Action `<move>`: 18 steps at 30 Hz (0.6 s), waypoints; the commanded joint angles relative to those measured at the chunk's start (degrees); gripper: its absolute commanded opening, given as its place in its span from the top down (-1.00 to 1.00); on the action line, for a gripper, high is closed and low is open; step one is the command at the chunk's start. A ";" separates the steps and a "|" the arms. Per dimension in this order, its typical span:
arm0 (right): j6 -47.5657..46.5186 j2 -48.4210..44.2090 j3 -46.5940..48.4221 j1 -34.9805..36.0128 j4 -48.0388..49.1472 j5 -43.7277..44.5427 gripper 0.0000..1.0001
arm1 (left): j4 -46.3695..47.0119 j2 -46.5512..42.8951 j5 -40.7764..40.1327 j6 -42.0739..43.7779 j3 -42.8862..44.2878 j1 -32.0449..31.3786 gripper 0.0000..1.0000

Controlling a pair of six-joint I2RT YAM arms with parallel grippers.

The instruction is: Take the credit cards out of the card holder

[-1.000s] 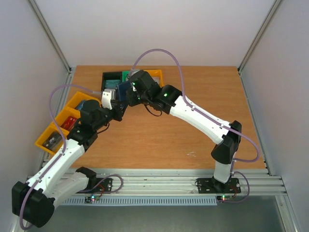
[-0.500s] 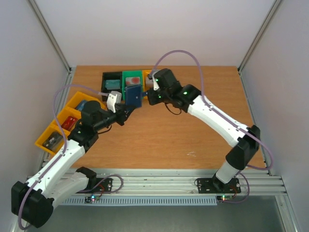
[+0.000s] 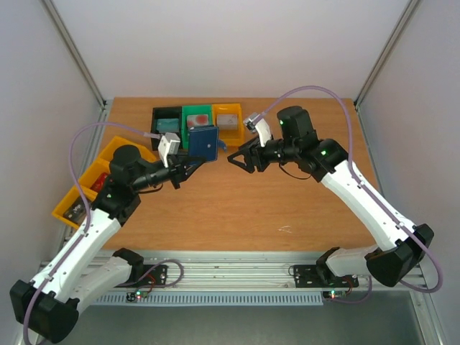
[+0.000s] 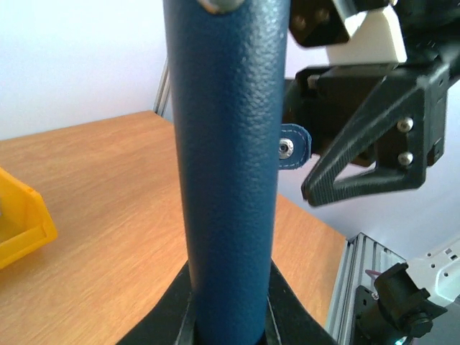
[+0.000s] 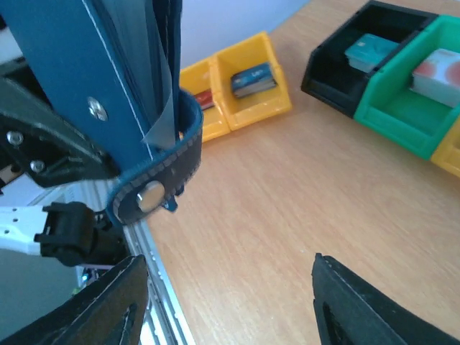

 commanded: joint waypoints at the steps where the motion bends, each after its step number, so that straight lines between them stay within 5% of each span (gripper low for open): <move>1: 7.60 -4.00 -5.92 0.64 11.94 -6.36 -0.35 | -2.90 -2.20 -1.35 1.18 3.41 0.13 0.99; 5: 6.64 -5.04 -8.16 6.02 15.22 1.14 -0.51 | -3.11 -3.87 -2.69 -2.22 3.11 0.13 0.99; 9: 10.41 -3.50 -8.36 6.34 20.56 -2.59 -0.53 | -2.46 -6.30 5.14 -2.55 3.14 0.13 0.99; 18: 8.51 -4.73 -5.61 6.40 18.41 -7.42 -0.27 | -1.88 -12.66 16.64 -1.70 2.30 0.13 0.99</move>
